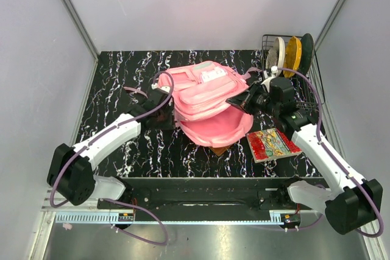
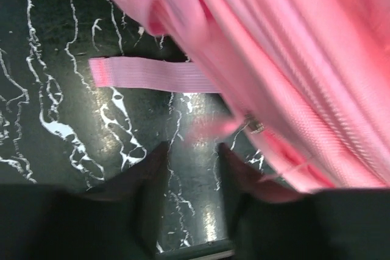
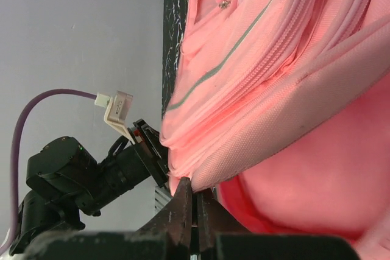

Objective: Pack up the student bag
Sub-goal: Unzip the student bag at the center of the board.

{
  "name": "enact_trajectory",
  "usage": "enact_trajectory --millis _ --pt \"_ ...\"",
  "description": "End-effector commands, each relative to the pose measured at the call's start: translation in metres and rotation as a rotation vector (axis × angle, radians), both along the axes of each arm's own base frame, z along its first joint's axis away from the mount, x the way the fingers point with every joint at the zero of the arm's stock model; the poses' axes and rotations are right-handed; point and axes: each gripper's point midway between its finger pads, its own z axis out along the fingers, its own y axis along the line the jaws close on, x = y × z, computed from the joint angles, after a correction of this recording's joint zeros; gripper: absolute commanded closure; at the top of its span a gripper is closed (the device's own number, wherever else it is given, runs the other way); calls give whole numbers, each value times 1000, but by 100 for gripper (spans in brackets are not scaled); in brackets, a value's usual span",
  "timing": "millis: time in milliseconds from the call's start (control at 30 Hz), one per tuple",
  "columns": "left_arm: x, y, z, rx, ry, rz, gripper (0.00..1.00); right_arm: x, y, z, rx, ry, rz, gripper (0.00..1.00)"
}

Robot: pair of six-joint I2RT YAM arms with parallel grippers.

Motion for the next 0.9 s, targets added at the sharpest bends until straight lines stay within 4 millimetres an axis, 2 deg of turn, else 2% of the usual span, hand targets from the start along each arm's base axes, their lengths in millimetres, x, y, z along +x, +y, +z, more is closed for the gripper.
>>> enact_trajectory --millis 0,33,67,100,133,167,200,300,367,400,467,500,600,733,867 --pt "11 9 35 -21 -98 29 48 11 0 39 52 -141 3 100" --pt "10 9 42 -36 -116 23 36 13 1 38 54 -139 7 100" --pt "6 8 47 -49 -126 8 34 15 4 33 51 -129 13 100" --pt "3 9 62 -76 -168 -4 31 16 6 31 49 -128 16 100" --pt "0 10 69 -88 -186 -8 29 18 9 30 48 -128 18 100" --pt "-4 9 76 -106 -198 -33 24 19 11 27 44 -125 20 100" --pt "-9 7 91 -146 -242 -58 20 21 16 22 36 -115 30 100" --pt "-25 -13 122 -257 -320 -181 12 26 25 12 16 -101 38 100" --pt "-30 -25 136 -261 -379 -247 5 30 31 6 9 -92 44 100" --pt "-41 -43 143 -261 -399 -316 4 32 33 8 7 -97 46 100" --pt "-44 -59 146 -224 -433 -374 4 33 40 4 -5 -93 62 100" --pt "-51 -77 146 -220 -428 -435 4 34 43 9 -3 -102 67 100" --pt "-58 -105 153 -227 -456 -522 1 36 44 9 -21 -108 69 100" --pt "-52 -125 157 -224 -494 -580 1 32 43 12 -34 -113 76 100" --pt "-39 -142 151 -153 -528 -635 1 25 39 17 -26 -122 72 100"
